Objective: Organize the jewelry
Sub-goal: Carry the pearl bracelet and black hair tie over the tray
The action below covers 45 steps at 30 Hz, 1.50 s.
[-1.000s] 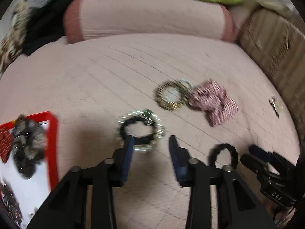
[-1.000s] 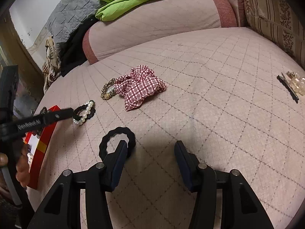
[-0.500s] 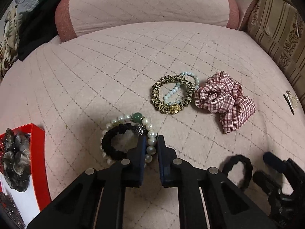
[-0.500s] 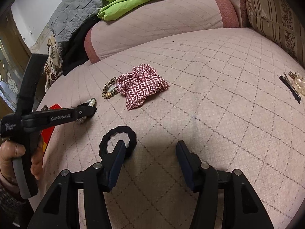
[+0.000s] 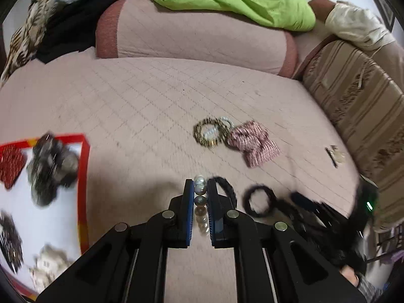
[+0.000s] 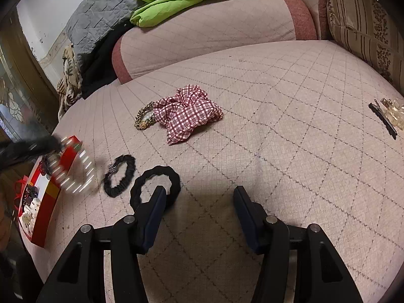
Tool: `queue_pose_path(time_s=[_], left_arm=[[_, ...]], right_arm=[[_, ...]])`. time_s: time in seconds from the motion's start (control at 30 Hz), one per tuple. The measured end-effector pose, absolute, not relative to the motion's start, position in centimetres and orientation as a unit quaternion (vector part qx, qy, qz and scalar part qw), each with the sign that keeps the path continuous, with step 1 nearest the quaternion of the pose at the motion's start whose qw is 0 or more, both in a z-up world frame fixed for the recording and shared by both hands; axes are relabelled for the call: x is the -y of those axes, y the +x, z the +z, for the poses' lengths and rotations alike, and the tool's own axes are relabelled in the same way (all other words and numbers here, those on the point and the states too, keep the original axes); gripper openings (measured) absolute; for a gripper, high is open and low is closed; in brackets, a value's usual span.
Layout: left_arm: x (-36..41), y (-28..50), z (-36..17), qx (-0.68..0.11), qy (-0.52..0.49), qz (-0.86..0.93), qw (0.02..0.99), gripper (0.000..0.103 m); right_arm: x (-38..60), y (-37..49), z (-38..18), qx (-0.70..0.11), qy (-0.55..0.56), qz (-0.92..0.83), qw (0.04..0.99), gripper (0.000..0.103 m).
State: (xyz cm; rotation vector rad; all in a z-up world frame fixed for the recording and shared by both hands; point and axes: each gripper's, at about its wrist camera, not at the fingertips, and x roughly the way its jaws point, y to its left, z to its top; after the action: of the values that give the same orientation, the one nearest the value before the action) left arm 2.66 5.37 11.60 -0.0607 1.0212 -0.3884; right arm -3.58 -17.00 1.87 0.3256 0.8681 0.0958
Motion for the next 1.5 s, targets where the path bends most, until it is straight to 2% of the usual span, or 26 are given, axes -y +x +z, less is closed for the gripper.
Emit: queue_pose_path(time_s=[0.27,0.33,0.37,0.4,0.43,0.5,1.0,1.5], left_arm=[[-8.8,-0.7,8.1,-0.523,-0.065,-0.166,0.833,0.01],[-9.5,-0.9,7.4,-0.527,-0.072,-0.158,0.832,0.01],[-9.9,-1.1,7.2,-0.528,-0.077,-0.154,0.831,0.01],[-10.2,-1.2,7.2,-0.528,-0.081,-0.152,0.832,0.01],[-10.4,-1.3,7.2,-0.527,-0.083,-0.151,0.832,0.01],[-10.8,-1.7,7.6,-0.524,-0.088,-0.152,0.834,0.01],[-12.5,-5.9,13.6,-0.46,-0.08,-0.156,0.871,0.01],[-23.3,-6.2,19.2,-0.404,-0.126,-0.083,0.902,0.01]], right_arm=[[14.3,-2.3,2.3,-0.438,0.083,0.021,0.895,0.054],[13.4,-1.6,2.2,-0.444,0.061,0.019,0.894,0.049],[12.8,-1.3,2.2,-0.446,0.046,0.015,0.894,0.037],[12.3,-1.1,2.1,-0.447,0.033,0.013,0.894,0.019],[11.7,-0.9,2.1,-0.447,0.019,0.017,0.894,0.012],[11.0,-1.3,2.4,-0.444,0.004,0.015,0.896,0.007],[9.9,-7.9,9.0,-0.398,0.063,0.049,0.914,0.007],[0.2,-7.4,12.7,-0.402,0.01,0.152,0.903,0.007]])
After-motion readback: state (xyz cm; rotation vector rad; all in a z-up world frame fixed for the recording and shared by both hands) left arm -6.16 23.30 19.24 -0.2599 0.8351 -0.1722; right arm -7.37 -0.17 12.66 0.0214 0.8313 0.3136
